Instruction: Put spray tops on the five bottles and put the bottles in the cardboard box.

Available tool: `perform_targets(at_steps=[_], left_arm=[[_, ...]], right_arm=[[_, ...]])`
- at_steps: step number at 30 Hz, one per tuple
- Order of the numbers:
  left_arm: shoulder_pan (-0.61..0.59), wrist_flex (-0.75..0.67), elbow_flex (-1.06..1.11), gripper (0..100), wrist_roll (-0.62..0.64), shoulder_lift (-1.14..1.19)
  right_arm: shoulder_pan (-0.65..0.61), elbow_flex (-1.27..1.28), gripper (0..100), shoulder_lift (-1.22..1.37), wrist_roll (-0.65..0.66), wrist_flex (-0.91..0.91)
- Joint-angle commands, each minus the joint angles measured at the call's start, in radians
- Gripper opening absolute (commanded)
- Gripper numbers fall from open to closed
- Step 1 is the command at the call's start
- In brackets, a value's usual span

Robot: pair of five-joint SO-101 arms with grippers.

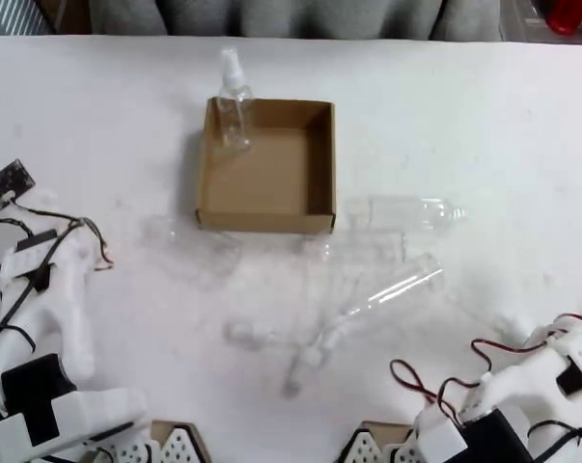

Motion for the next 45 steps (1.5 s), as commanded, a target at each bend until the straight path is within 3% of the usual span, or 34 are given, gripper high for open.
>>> perform_targets(at_steps=[1,14,20,38,42,45], left_arm=[[0.013,-0.011,-0.046,2,-0.006,0.002],[0.013,-0.011,-0.046,2,-0.006,0.002],[0.013,-0.011,-0.046,2,-0.006,0.002],[0.013,-0.012,-0.046,2,-0.008,0.002],[0.013,-0.012,-0.046,2,-0.008,0.002],[0.013,-0.012,-0.046,2,-0.008,0.002]], right_arm=[[-0.045,-0.023,1.6,0.028,-0.055,-0.058],[-0.074,-0.384,1.6,0.378,-0.110,-0.056],[-0.114,-0.552,1.6,0.495,-0.215,-0.056],[-0.341,-0.718,2.2,0.561,-0.425,-0.050],[-0.352,-0.760,2.8,0.490,-0.503,0.085],[-0.352,-0.789,11.2,0.429,-0.569,0.223]])
